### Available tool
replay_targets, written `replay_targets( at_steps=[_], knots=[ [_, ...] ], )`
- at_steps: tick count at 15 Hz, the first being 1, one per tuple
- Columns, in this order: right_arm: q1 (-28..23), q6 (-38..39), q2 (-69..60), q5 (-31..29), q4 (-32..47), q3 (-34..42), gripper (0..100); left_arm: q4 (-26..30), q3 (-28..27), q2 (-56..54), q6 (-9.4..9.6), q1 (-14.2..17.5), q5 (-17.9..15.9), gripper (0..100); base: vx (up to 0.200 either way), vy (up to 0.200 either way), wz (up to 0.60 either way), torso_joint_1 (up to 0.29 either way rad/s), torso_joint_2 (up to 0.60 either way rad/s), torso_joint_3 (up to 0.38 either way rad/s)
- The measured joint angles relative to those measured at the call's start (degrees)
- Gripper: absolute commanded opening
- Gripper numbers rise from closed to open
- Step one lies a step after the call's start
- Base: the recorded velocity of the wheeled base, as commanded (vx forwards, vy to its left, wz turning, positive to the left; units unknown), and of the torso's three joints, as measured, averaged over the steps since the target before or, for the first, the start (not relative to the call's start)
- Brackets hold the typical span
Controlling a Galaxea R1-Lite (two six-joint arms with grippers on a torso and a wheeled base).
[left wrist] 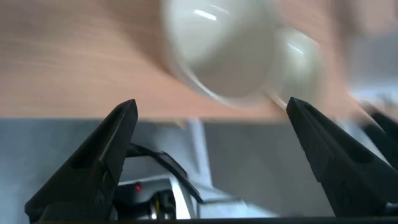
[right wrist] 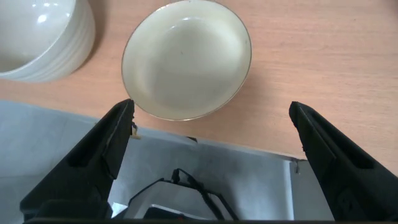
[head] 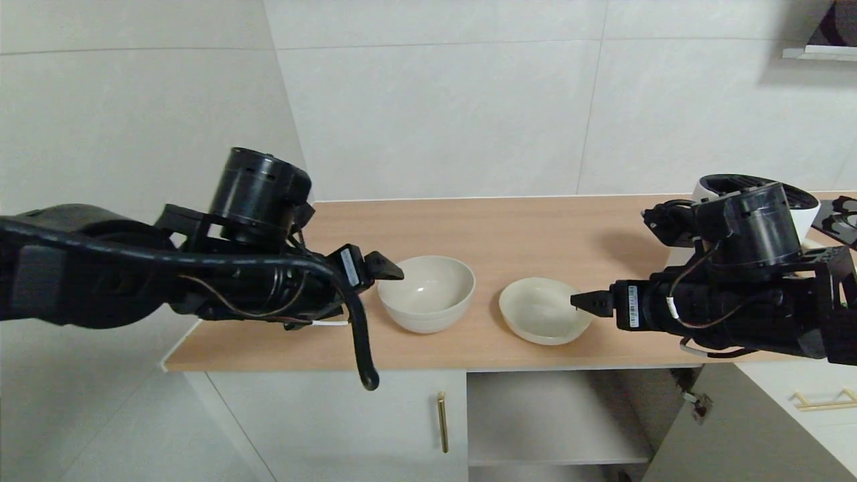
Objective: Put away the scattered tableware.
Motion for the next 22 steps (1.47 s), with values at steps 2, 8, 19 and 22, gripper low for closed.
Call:
replay_targets(
  at_steps=[2,8,19,22],
  knots=[
    [0.1,0.0,0.1,0.0,-0.1,0.3,100,0.3,-2.1,4.0,-2.17,-0.3,2.3,100,0.000,0.000,0.00,0.000,0.00,0.000],
    [0.4,-0.1,0.1,0.0,-0.1,0.7,100,0.3,-3.8,8.3,-3.16,-0.5,2.4,100,0.000,0.000,0.00,0.000,0.00,0.000],
    [0.4,-0.2,-0.1,0.1,0.0,0.8,100,0.4,-4.1,10.2,-3.21,-0.4,2.4,0,0.000,0.000,0.00,0.000,0.00,0.000],
    [0.7,-0.2,0.2,-0.9,-0.1,0.5,100,0.5,-3.9,9.5,-3.13,-0.4,2.3,0,0.000,0.000,0.00,0.000,0.00,0.000]
  ],
)
